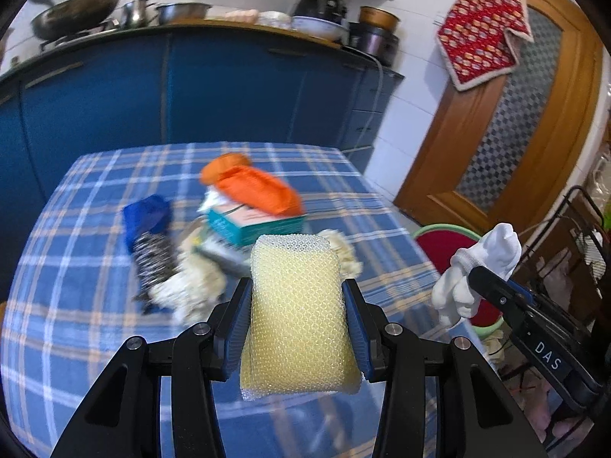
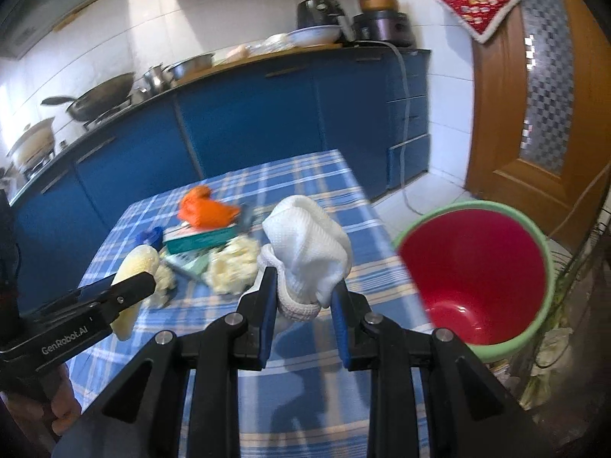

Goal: Collect trash
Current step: 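Carry the sponge and sock over the red bucket with both tools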

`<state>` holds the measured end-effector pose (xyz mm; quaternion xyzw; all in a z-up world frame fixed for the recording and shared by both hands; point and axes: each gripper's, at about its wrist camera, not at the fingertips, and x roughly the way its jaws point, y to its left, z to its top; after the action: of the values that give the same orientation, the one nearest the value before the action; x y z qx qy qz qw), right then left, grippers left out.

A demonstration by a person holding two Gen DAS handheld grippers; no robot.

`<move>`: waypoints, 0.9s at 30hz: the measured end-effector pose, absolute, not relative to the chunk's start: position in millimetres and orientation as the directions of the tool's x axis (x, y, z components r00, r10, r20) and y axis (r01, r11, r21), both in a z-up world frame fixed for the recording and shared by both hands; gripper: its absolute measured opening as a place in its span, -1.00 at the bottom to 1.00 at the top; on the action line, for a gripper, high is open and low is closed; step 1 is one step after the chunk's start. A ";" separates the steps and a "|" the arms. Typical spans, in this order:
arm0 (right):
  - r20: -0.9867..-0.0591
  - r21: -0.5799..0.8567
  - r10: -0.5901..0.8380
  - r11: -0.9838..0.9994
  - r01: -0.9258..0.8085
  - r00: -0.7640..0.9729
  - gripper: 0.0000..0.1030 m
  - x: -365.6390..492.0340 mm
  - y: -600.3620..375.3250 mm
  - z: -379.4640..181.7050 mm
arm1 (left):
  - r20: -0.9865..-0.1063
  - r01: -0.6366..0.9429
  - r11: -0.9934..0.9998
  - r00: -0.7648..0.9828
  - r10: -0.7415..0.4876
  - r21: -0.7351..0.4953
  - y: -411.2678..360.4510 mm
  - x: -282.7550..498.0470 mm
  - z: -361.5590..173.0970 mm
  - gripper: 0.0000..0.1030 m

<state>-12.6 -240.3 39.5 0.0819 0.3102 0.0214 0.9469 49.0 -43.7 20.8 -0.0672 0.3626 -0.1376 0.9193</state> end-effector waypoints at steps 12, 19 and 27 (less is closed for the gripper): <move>-0.601 0.163 -0.061 0.967 0.197 0.797 -0.43 -11.8 -324.4 35.5 | -0.649 0.335 0.921 0.660 -0.379 -0.197 -118.6 71.9 29.4 -0.07; -0.639 0.166 -0.120 0.943 0.289 0.760 -0.43 -6.4 -364.0 16.0 | -0.660 0.386 0.902 0.630 -0.410 -0.192 -153.4 85.7 21.1 -0.07; -0.686 0.155 -0.163 0.919 0.362 0.709 -0.42 3.8 -396.6 -10.3 | -0.668 0.444 0.877 0.598 -0.443 -0.185 -190.8 100.7 10.5 -0.07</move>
<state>3.8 -396.6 -10.3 0.1405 0.3535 -0.1436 0.9136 100.7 -190.8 10.5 0.0004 0.3736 -0.2480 0.8938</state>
